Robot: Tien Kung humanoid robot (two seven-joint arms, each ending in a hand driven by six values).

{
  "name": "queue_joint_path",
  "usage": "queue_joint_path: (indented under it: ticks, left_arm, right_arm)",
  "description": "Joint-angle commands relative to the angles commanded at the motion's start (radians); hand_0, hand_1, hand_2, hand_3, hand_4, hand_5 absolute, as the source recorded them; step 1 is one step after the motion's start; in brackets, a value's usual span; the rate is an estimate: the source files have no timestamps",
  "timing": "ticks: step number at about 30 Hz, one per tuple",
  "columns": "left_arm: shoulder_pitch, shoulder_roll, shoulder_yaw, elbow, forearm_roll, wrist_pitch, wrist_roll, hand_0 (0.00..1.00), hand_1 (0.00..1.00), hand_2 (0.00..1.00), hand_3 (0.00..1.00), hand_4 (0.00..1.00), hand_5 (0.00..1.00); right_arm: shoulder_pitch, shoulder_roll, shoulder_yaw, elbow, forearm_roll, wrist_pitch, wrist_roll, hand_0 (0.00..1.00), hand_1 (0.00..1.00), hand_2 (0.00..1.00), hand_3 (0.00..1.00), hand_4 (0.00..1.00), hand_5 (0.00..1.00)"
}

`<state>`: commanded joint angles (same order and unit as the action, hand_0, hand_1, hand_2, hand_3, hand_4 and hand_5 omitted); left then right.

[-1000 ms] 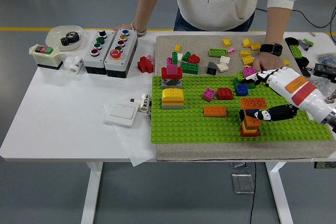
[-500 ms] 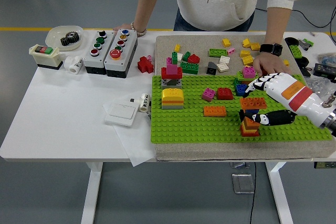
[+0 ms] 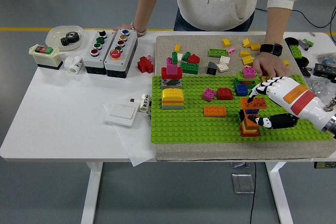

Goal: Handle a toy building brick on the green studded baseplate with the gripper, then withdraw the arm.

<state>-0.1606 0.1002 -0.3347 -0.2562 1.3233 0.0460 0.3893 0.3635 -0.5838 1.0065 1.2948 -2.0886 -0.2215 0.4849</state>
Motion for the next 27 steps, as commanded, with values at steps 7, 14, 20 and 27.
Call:
queue_joint_path:
  ticks: [7, 14, 20, 27]
  left_arm:
    - [0.001, 0.000, -0.004, -0.001, 0.007, -0.002, 0.001, 0.546, 0.628, 0.690, 0.615, 0.639, 0.743]
    - [-0.002, 0.000, 0.000, -0.001, 0.003, -0.002, 0.000, 0.546, 0.628, 0.690, 0.613, 0.639, 0.743]
    - [-0.006, 0.000, 0.002, -0.002, -0.001, -0.002, -0.001, 0.546, 0.629, 0.690, 0.615, 0.639, 0.744]
    - [-0.007, 0.000, 0.002, -0.002, -0.001, -0.003, -0.002, 0.548, 0.627, 0.690, 0.613, 0.639, 0.743]
  right_arm:
    - [-0.003, 0.003, 0.000, -0.011, -0.001, -0.001, 0.001, 0.557, 0.569, 0.608, 0.542, 0.775, 0.471]
    - [-0.003, 0.004, 0.003, -0.023, -0.002, -0.001, 0.001, 0.555, 0.568, 0.610, 0.542, 0.775, 0.467]
    - [-0.004, 0.005, 0.005, -0.029, -0.004, 0.000, 0.001, 0.537, 0.559, 0.608, 0.542, 0.775, 0.460]
    - [-0.007, 0.007, 0.006, -0.032, -0.007, 0.002, 0.002, 0.537, 0.552, 0.602, 0.542, 0.775, 0.454]
